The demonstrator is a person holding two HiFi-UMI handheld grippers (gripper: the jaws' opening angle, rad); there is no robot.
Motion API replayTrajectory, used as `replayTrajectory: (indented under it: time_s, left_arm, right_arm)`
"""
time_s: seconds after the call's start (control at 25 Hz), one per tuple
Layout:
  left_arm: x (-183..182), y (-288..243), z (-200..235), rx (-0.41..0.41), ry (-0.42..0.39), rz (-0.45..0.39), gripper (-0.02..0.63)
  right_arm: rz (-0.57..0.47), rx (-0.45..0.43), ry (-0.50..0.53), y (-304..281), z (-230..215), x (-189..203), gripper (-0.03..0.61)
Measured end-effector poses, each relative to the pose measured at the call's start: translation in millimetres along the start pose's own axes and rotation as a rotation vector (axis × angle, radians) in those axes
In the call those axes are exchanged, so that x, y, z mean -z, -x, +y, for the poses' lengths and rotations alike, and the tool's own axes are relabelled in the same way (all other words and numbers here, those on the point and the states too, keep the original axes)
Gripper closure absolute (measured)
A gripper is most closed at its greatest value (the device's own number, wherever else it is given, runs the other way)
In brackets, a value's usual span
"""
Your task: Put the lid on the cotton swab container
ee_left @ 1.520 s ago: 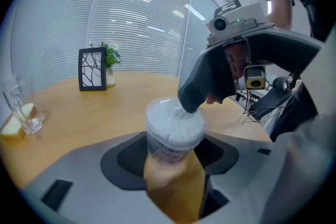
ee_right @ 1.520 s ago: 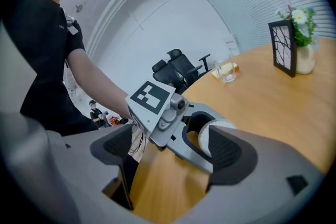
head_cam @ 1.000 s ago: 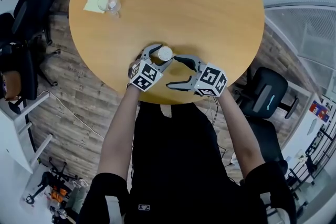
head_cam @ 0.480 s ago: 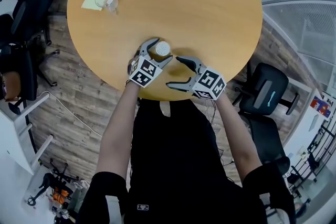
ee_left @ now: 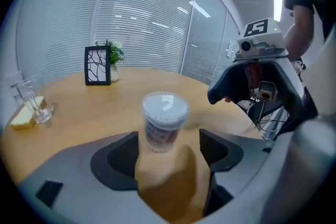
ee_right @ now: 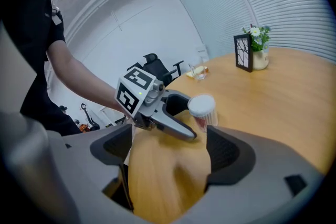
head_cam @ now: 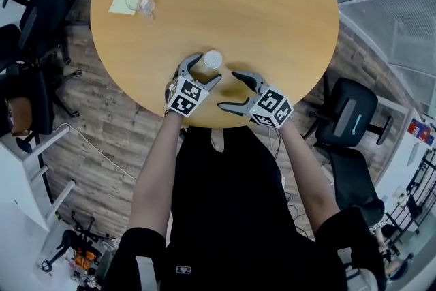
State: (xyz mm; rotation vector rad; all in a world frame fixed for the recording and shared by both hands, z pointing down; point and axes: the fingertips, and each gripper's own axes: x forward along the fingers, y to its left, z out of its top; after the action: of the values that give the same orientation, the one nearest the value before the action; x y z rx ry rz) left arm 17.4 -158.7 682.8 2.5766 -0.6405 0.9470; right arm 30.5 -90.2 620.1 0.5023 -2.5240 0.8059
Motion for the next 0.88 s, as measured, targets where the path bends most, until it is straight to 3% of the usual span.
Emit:
replayTrajectory:
  time_s: [0.24, 0.36, 0.44, 0.48, 0.56, 0.6, 0.68, 0.76, 0.88]
  left_arm:
    - [7, 36, 5, -0.047, 0.007, -0.013, 0.264]
    - [-1, 60, 3, -0.062, 0.051, -0.084, 0.267]
    - [-7, 80, 1, -0.07, 0.082, -0.147, 0.313]
    - [-9, 91, -1, -0.076, 0.086, -0.168, 0.343]
    - [-10, 111, -7, -0.085, 0.082, -0.196, 0.372]
    - [-10, 119, -11, -0.086, 0.078, -0.206, 0.38]
    - [-10, 134, -18, -0.082, 0.063, -0.223, 0.408]
    - [-13, 150, -23, -0.078, 0.034, -0.241, 0.48]
    - [-18, 175, -27, -0.078, 0.003, -0.278, 0.589]
  right_arm:
    - [-0.052, 0.106, 0.01, 3, 2, -9, 0.167]
    - [-0.072, 0.155, 0.028, 9, 10, -14, 0.169]
    - [-0.084, 0.165, 0.041, 12, 22, -18, 0.174]
    - [-0.089, 0.174, 0.05, 15, 29, -19, 0.194]
    - [-0.107, 0.212, 0.063, 25, 39, -22, 0.353]
    - [-0.126, 0.236, 0.061, 32, 44, -23, 0.397]
    - [-0.17, 0.282, 0.058, 45, 52, -28, 0.45]
    - [-0.2, 0.328, 0.079, 53, 58, -34, 0.523]
    - [-0.217, 0.379, 0.116, 56, 67, -42, 0.555]
